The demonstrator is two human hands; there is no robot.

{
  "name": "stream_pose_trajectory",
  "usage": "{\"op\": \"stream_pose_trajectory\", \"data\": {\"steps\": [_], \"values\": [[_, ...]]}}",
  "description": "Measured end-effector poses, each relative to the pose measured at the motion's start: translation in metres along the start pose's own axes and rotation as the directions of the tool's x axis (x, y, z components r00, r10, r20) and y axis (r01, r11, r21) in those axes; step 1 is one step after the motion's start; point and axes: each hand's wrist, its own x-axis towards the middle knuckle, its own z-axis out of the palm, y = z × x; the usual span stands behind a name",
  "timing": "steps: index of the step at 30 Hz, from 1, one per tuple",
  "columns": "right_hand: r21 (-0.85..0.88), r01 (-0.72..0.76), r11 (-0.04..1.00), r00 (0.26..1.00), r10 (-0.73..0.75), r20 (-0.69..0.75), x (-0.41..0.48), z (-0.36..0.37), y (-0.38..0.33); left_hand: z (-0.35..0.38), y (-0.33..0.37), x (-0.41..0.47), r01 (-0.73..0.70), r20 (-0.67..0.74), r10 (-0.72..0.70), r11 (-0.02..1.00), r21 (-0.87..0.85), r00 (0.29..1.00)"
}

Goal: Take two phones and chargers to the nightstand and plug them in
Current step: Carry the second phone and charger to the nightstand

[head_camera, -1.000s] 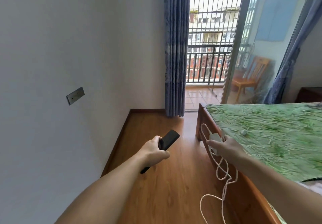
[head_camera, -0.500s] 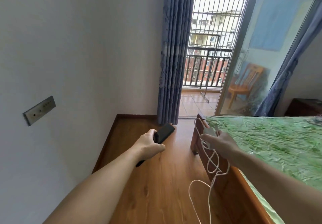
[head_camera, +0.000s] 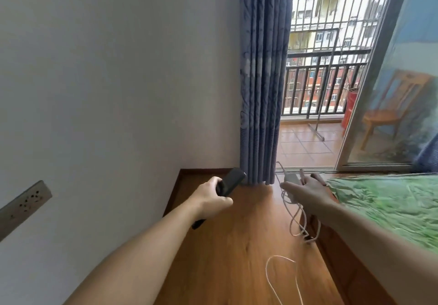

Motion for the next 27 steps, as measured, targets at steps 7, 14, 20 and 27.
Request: {"op": "stream_pose_trajectory", "data": {"steps": [7,14,20,27], "values": [[0.029,-0.002,1.0,1.0,0.001,0.019,0.143,-0.007,-0.032,-0.033,0.025,0.138,-0.005,-0.031,0.004,0.999,-0.035,1.0],[0.007,-0.016,1.0,1.0,0.016,-0.014,0.287,0.002,-0.047,-0.042,0.03,0.304,-0.074,0.034,0.076,0.995,-0.059,0.996],[0.017,-0.078,0.997,0.995,0.079,-0.056,0.42,0.004,-0.054,-0.051,0.036,0.476,-0.103,0.127,0.115,0.989,-0.103,0.985],[0.083,-0.131,0.988,0.98,0.141,-0.141,0.539,-0.024,-0.057,-0.051,0.089,0.628,-0.186,0.251,0.192,0.981,-0.05,0.949]]}}
